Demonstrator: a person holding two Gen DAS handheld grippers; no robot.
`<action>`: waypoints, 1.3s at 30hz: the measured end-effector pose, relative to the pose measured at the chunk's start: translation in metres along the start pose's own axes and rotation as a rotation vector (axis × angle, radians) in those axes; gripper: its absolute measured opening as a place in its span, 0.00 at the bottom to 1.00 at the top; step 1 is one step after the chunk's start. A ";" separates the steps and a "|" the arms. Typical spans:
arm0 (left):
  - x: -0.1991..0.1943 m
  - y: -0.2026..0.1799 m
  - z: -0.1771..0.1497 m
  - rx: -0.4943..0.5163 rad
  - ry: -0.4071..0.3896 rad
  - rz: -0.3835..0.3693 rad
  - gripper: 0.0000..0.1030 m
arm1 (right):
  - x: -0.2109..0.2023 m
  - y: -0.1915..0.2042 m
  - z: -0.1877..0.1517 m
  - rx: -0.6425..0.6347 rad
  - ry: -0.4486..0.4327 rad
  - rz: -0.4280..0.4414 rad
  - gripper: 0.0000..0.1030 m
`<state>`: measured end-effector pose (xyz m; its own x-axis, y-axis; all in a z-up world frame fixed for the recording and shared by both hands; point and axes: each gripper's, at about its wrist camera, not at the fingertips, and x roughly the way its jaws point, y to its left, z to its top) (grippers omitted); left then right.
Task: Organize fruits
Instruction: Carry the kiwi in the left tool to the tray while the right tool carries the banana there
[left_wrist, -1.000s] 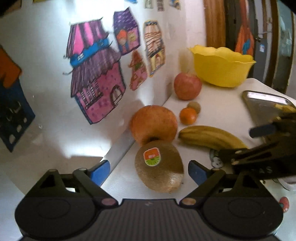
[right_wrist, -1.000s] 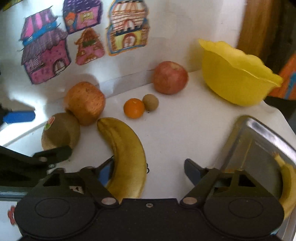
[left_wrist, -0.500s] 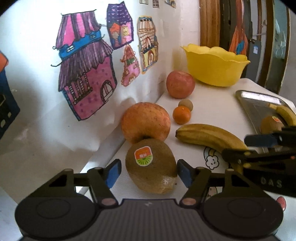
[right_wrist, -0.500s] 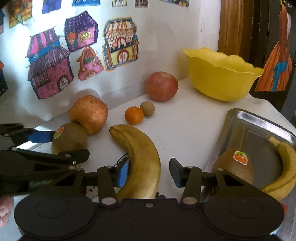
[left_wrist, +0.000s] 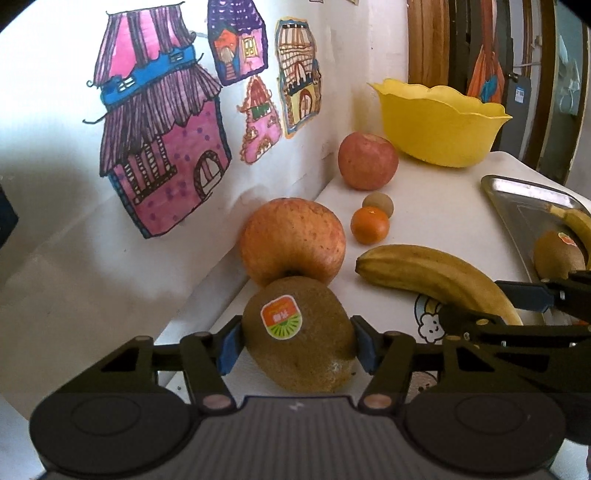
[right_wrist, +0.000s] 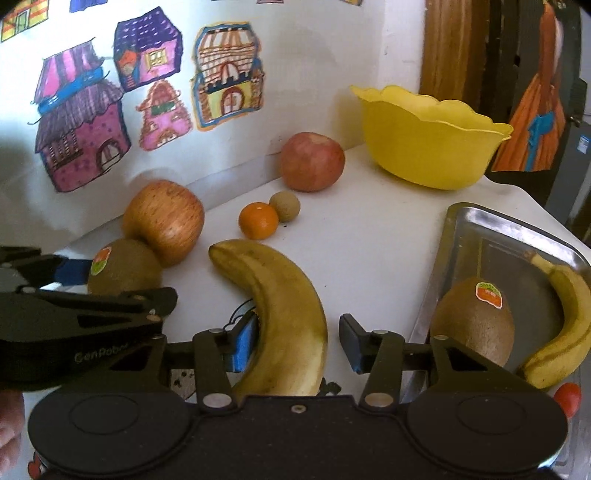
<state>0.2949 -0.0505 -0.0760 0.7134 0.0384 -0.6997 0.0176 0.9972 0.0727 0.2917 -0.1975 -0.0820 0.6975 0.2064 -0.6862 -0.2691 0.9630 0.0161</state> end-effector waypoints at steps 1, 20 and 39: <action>0.000 0.000 -0.001 -0.002 -0.001 -0.003 0.63 | -0.001 0.000 -0.001 0.003 -0.003 -0.002 0.45; -0.047 0.006 -0.035 0.064 0.024 -0.086 0.63 | -0.054 0.020 -0.044 0.059 0.002 -0.022 0.38; -0.064 -0.011 -0.047 0.104 -0.015 -0.125 0.62 | -0.090 0.013 -0.073 0.126 -0.052 -0.086 0.38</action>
<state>0.2161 -0.0612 -0.0649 0.7112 -0.0871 -0.6976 0.1784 0.9822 0.0593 0.1769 -0.2165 -0.0725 0.7484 0.1281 -0.6507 -0.1240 0.9909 0.0525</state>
